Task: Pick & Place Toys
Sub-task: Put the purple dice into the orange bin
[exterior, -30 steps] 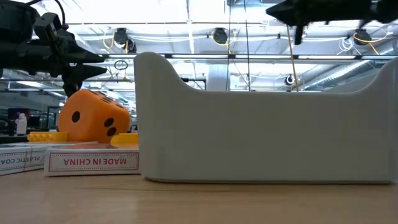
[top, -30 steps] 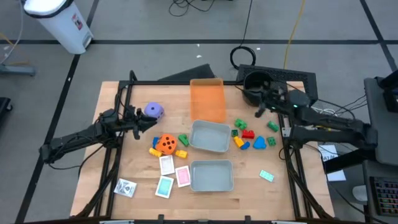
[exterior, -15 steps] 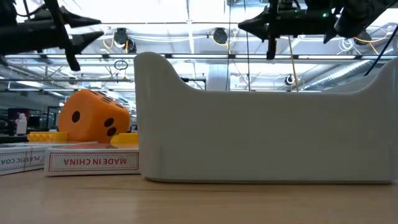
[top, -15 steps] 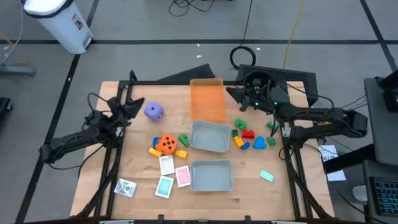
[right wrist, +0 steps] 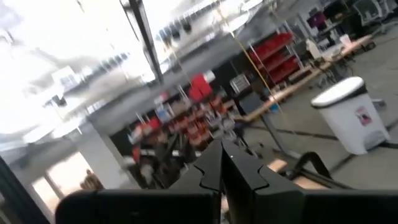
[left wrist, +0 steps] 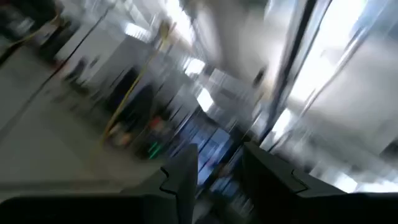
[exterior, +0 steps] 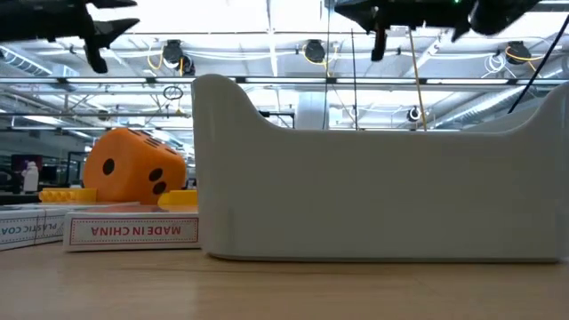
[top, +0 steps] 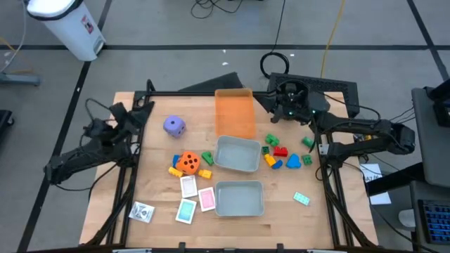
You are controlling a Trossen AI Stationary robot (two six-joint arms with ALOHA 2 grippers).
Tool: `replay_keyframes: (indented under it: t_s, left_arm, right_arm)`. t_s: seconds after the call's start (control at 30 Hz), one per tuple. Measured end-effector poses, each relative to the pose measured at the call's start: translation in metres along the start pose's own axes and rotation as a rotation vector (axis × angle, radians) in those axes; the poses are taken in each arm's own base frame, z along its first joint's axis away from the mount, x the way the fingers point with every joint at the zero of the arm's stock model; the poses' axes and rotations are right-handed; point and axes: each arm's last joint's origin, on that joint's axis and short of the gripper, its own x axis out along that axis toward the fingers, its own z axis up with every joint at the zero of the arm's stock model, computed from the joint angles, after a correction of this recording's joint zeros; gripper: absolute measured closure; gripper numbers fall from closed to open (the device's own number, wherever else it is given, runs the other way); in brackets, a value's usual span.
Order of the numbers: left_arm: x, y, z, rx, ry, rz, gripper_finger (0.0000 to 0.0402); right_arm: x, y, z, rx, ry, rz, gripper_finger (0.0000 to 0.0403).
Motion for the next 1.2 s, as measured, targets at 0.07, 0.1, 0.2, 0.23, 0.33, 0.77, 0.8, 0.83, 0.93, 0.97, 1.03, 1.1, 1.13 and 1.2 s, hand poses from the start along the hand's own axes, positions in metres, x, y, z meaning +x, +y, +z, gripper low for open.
replay_keyframes:
  t_s: [0.07,0.1,0.2,0.23,0.33,0.77,0.8,0.83,0.93,0.97,1.03,1.1,1.13,1.2]
  left_arm:
    - [0.004,-0.008,0.010,0.082,0.131,0.076,0.0270]
    - [0.007,-0.012,0.015,0.122,0.187,0.107,0.0270]
    - [0.016,-0.022,0.027,0.223,0.347,0.179,0.0270]
    - [0.021,-0.025,0.030,0.247,0.391,0.191,0.0270]
    - [0.035,-0.031,0.034,0.314,0.508,0.197,0.0270]
    - [0.067,-0.020,0.011,0.429,0.766,0.293,0.0266]
    - [0.068,-0.019,0.009,0.438,0.771,0.308,0.0262]
    - [0.070,-0.018,0.008,0.449,0.773,0.329,0.0257]
    - [0.072,-0.014,0.006,0.475,0.760,0.415,0.0238]
    - [0.073,-0.013,0.005,0.480,0.756,0.436,0.0230]
    - [0.074,-0.011,0.005,0.484,0.748,0.462,0.0214]
    - [0.075,-0.009,0.005,0.482,0.742,0.488,0.0196]
    - [0.075,-0.008,0.005,0.474,0.737,0.500,0.0187]
    - [0.076,-0.006,0.006,0.441,0.723,0.530,0.0169]
  right_arm:
    - [0.006,0.009,0.008,-0.043,0.049,-0.016,0.0399]
    - [0.010,0.012,0.011,-0.061,0.083,-0.028,0.0399]
    - [0.021,0.020,0.012,-0.089,0.203,-0.073,0.0399]
    - [0.025,0.021,0.011,-0.088,0.233,-0.084,0.0399]
    - [0.038,0.024,0.004,-0.058,0.286,-0.091,0.0399]
    - [0.060,0.007,-0.032,-0.020,0.385,-0.139,0.0399]
    - [0.061,0.006,-0.033,-0.020,0.387,-0.141,0.0399]
    - [0.061,0.005,-0.034,-0.020,0.388,-0.144,0.0399]
    - [0.061,0.003,-0.032,-0.031,0.383,-0.148,0.0399]
    - [0.061,0.003,-0.032,-0.042,0.382,-0.147,0.0399]
    - [0.061,0.003,-0.032,-0.054,0.380,-0.144,0.0399]
    - [0.062,0.003,-0.031,-0.064,0.374,-0.137,0.0399]
    - [0.062,0.004,-0.031,-0.067,0.370,-0.133,0.0399]
    - [0.062,0.005,-0.030,-0.076,0.358,-0.124,0.0399]
